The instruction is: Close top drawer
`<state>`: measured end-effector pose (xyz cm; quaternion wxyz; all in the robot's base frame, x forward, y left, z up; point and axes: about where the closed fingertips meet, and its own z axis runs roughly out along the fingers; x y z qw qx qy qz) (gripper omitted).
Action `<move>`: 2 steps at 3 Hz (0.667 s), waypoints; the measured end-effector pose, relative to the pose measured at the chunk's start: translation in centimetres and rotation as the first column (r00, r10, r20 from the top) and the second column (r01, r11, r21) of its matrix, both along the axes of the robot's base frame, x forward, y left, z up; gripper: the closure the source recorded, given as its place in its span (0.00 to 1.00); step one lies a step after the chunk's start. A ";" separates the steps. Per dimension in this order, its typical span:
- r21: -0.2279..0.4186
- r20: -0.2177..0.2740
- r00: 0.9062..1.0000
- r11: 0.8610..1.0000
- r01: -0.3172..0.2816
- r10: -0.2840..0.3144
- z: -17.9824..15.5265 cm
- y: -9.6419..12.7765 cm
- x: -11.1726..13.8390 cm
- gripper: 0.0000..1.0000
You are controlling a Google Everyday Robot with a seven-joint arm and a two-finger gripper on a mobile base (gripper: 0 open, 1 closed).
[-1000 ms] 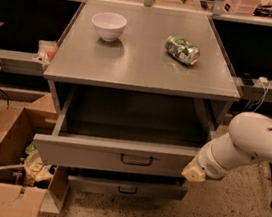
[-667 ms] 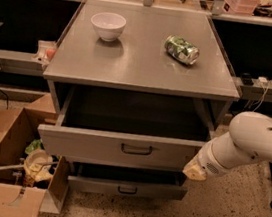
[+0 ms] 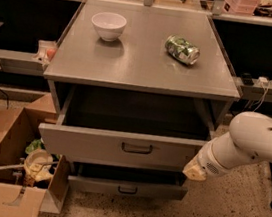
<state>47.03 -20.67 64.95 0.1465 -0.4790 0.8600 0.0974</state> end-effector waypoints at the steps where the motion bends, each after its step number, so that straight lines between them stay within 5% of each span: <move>1: -0.033 0.039 0.999 0.999 -0.030 0.032 0.1 -0.5 2.7 0.28; 2: -0.043 0.064 0.996 0.998 -0.051 0.053 0.2 -1.0 4.5 0.05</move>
Offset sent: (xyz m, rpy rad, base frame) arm 0.1010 -0.0217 0.0085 -0.0601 -0.1401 0.1039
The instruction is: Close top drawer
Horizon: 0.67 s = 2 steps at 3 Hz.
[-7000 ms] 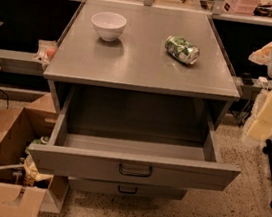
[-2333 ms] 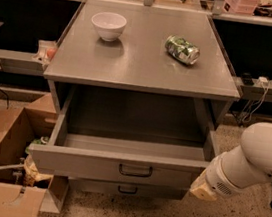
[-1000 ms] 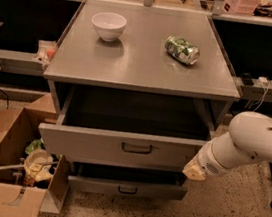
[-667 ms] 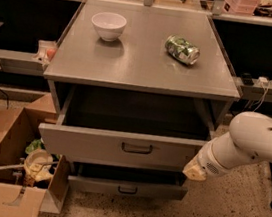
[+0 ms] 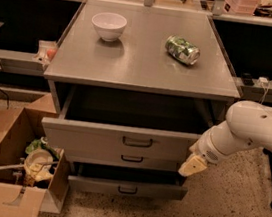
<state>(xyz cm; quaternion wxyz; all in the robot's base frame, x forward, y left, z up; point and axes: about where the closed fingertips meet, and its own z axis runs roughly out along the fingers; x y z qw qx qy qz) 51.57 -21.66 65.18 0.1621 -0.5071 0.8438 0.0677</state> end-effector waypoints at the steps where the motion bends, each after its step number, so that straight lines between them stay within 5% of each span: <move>1: -0.006 0.032 0.999 1.000 -0.019 0.020 0.3 -0.4 2.0 0.00; 2: 0.004 0.047 0.998 0.999 -0.031 0.031 0.2 -0.8 3.6 0.00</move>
Offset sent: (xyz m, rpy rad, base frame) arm 0.0553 -0.0160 0.0024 0.0180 -0.0693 0.0415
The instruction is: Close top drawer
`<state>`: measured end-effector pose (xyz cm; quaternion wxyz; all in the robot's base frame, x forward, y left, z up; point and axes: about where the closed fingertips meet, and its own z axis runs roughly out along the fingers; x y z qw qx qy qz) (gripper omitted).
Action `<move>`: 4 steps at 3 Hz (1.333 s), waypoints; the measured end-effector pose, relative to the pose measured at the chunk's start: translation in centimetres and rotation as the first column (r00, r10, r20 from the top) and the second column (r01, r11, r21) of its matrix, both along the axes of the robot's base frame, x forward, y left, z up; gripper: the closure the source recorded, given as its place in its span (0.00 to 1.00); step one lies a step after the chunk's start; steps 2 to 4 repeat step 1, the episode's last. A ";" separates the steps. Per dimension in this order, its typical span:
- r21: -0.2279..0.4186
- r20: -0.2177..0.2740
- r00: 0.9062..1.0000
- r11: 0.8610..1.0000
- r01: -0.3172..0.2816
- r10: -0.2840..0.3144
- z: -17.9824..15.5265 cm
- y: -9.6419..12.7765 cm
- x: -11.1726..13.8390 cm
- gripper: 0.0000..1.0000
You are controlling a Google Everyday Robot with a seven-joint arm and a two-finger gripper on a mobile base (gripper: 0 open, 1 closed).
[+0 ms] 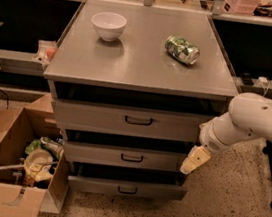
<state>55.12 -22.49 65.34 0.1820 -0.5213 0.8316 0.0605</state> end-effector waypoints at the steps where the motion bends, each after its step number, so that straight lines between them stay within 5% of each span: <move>1: 0.009 0.005 1.000 1.000 -0.004 0.004 -0.2 -0.4 0.9 0.00; 4: 0.009 0.005 1.000 1.000 -0.004 0.004 -0.2 -0.4 0.9 0.00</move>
Offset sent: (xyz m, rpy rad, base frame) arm 0.0000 0.0000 0.0000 0.0000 0.0000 0.0000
